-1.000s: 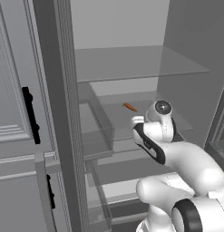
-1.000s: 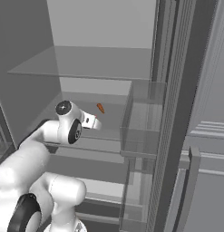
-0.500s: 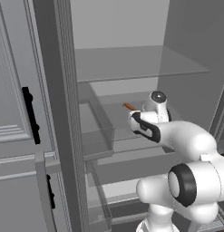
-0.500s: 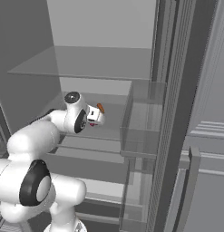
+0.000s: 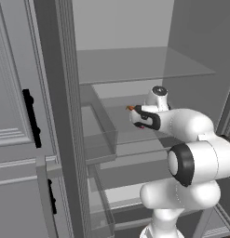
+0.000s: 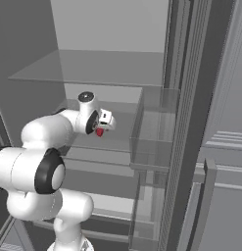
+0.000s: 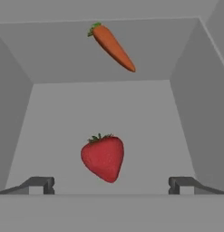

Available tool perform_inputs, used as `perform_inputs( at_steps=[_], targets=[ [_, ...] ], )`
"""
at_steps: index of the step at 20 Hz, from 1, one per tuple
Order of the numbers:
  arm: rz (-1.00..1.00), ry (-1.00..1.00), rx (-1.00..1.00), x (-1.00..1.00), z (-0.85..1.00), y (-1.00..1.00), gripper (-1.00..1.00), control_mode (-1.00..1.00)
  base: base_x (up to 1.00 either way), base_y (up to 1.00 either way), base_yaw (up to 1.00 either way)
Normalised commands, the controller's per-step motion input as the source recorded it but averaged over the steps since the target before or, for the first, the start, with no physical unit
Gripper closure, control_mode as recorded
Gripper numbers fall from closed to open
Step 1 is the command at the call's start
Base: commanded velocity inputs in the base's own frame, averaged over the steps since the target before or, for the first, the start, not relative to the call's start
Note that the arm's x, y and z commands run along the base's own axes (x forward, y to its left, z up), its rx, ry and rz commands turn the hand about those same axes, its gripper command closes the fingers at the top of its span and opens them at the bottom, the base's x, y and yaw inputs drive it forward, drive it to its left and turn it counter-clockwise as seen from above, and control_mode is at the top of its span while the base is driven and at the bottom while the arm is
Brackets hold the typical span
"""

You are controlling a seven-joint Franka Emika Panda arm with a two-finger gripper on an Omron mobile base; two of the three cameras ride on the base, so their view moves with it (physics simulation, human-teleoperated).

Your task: Take the strawberry from the fridge and place it on top of the pancake, located on the dining counter.

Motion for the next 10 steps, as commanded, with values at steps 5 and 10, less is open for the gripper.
perform_inputs(
  at_steps=[5, 10],
  targets=[
    [0.02, 0.02, 0.0, 0.19, -0.23, 0.05, -1.0, -1.0, 0.0, 0.0, 0.0],
    [0.0, 0.03, 0.0, 0.08, -0.23, 0.03, -1.0, -1.0, 0.0, 0.0, 0.0]
  ],
)
